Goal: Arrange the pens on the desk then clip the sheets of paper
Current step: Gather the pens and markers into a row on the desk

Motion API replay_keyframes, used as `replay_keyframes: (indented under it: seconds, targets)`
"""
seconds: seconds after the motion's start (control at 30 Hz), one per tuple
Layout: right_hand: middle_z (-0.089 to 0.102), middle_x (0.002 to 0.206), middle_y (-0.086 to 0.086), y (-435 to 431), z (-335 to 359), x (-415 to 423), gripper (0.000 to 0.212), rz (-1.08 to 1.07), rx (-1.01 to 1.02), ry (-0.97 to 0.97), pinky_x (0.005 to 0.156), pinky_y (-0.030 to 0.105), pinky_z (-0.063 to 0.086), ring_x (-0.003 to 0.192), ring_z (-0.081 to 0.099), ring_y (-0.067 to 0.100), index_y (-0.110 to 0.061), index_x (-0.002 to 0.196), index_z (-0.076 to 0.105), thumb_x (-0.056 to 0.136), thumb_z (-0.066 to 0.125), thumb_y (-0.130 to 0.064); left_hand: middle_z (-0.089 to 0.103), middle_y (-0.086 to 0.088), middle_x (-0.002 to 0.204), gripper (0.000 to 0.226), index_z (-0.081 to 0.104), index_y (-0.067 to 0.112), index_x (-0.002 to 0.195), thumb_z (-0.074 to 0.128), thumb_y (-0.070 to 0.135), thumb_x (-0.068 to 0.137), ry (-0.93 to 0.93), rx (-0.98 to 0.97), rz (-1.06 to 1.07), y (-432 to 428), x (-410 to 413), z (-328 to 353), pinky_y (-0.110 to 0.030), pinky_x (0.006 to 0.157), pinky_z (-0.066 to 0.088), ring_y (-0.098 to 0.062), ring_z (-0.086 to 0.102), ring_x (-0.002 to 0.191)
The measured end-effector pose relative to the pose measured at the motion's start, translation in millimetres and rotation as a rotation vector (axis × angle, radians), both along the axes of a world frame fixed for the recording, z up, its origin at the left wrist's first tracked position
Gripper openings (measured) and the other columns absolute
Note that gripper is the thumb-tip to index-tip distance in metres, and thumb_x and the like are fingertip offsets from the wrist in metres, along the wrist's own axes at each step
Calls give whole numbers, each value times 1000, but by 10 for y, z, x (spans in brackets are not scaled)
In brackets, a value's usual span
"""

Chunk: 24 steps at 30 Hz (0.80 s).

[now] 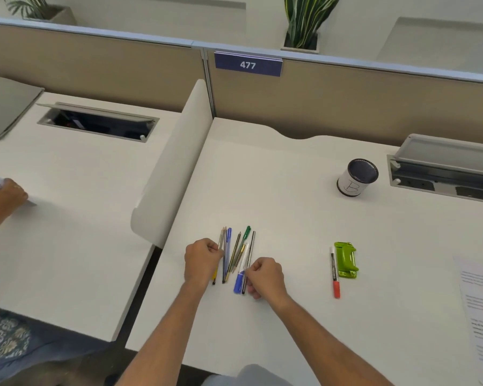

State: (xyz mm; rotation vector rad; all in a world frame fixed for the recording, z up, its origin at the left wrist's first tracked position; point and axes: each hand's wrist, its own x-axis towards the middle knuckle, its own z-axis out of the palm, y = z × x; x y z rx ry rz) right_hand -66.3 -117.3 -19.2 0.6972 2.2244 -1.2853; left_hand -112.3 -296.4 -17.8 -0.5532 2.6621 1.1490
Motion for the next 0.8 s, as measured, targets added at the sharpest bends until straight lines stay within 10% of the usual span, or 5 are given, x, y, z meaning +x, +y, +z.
replay_keyframes:
  seconds: [0.47, 0.8]
  targets:
    - [67, 70, -9, 441, 117, 354, 11, -62, 268, 211, 54, 26, 47, 65, 64, 7, -27, 81, 65, 91, 69, -25, 74, 5, 79, 13, 83, 13, 100, 85, 23, 92, 56, -30, -2, -32, 49, -85, -23, 72, 53, -15, 71, 78]
    - [66, 94, -3, 1281, 186, 706, 16, -424, 526, 261, 68, 33, 45, 76, 64, 25, -22, 98, 59, 92, 73, -17, 78, -1, 85, 5, 83, 13, 99, 81, 15, 96, 77, -28, 38, 38, 149, -130, -29, 65, 61, -18, 74, 77]
